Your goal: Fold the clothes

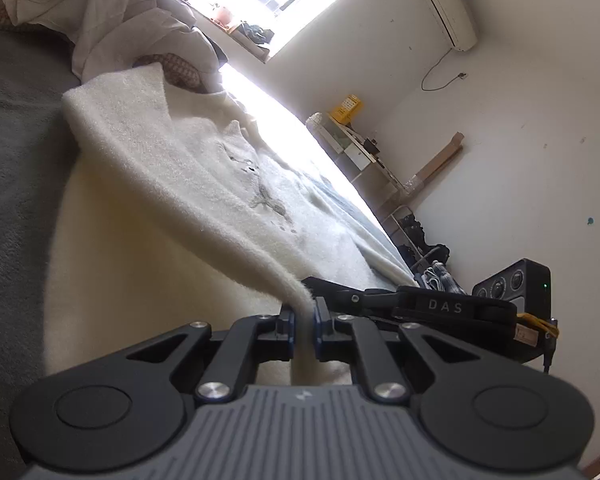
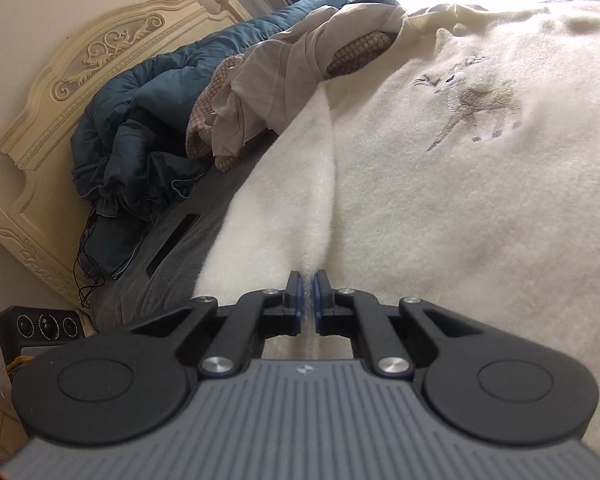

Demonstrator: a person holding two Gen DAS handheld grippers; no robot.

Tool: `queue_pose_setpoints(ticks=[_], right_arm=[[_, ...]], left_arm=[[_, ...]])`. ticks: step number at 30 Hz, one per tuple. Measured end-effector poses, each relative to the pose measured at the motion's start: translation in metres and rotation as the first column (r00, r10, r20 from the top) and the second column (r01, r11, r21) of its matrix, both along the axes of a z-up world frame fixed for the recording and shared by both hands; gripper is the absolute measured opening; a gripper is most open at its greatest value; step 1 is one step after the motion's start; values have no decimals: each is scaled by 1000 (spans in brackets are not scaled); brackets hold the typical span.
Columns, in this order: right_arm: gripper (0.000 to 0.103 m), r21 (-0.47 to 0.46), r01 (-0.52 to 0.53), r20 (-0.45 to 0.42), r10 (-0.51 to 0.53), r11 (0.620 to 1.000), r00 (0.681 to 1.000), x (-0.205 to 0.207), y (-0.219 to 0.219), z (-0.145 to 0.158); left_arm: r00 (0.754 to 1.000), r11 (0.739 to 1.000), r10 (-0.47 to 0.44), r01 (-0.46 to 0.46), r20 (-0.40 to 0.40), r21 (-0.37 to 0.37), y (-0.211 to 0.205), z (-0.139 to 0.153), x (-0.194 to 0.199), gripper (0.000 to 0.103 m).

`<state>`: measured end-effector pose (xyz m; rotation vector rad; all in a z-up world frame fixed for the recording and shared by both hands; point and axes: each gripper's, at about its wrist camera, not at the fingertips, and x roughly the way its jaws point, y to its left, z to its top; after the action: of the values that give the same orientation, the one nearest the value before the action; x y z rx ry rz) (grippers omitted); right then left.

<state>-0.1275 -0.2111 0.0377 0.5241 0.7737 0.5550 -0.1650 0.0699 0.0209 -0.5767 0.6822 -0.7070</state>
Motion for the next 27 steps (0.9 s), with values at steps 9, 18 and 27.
queue_pose_setpoints(ticks=[9,18,27], right_arm=[[4,11,-16,-44,17,1000,999,-55,4,-20],[4,-19,-74,-50,73,997,996,-60,41,-31],[4,-49,-94,-37,92,994,995,-63,56,-29]], left_arm=[[995,1000,12,-14,-99,-19,27,-27,-48,9],[988,996,86,-83,-129,25,58,-43,-64,9],[985,992,129,-127,-113,27,71,-42,-74,9]])
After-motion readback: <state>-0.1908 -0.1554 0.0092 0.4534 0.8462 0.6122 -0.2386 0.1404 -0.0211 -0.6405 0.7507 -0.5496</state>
